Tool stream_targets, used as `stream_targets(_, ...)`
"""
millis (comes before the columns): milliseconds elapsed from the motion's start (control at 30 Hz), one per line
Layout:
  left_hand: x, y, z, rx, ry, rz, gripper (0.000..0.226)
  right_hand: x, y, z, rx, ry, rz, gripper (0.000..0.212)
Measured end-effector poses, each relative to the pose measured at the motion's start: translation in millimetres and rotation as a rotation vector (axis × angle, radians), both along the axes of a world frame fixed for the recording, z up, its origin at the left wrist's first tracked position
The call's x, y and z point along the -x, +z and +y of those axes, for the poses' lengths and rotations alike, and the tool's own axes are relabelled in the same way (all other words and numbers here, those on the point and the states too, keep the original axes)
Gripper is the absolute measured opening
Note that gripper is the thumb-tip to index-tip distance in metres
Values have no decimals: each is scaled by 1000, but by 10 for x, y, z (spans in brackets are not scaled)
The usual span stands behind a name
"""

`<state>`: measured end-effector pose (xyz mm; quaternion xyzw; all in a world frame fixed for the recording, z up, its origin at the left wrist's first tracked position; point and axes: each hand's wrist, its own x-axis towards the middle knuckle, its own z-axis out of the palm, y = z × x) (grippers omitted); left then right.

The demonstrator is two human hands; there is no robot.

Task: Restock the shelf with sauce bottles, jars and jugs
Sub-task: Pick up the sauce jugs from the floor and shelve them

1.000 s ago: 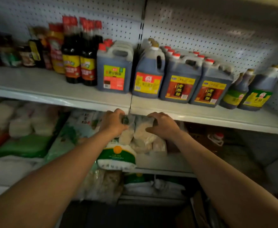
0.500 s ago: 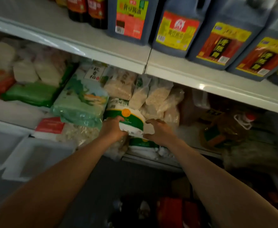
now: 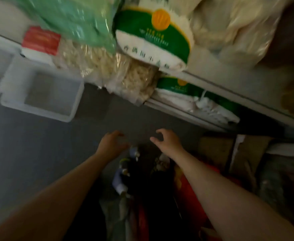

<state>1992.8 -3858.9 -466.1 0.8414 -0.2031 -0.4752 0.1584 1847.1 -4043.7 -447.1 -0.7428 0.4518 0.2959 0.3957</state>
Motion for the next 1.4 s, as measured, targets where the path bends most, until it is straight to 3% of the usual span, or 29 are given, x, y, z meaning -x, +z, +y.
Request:
stream_targets(200,271,-1341,400,-46,-41,190,52,353,-1439,659,-136,-321,56,51)
stream_targets(400,381,-2420,342,-8,-123,295,48,630,-2442,1240,-181,-685,98,47)
stream_targets(533,417,-2905,179,85,-213,346,62,713,-2841,1542,-293,-906,61,25)
stream_targets(633,449,-3230,118,107,-312,371,72,717,-3085,1637,-321,-940,-1,30)
stream_targets(800,453,-3483,62,123,-326,487,54,741,-3265,1621,-277,-847,-132,38)
stream_targets(900,449,-3622,77,181,-203,498,56,768,-3298,1520,-205,-772,-218,36)
stream_targets(1100,514,-3824,-115,284,60,567,20,605,-3455,991,-210,-928,-281,12)
stream_targets(1333,476,-3857,-371,285,319,501,14,405,-3644,600,-317,-812,-326,45)
stream_targets(1400,440,-3829,-384,257,383,523,15,373,-3701,551,-308,-801,-317,38)
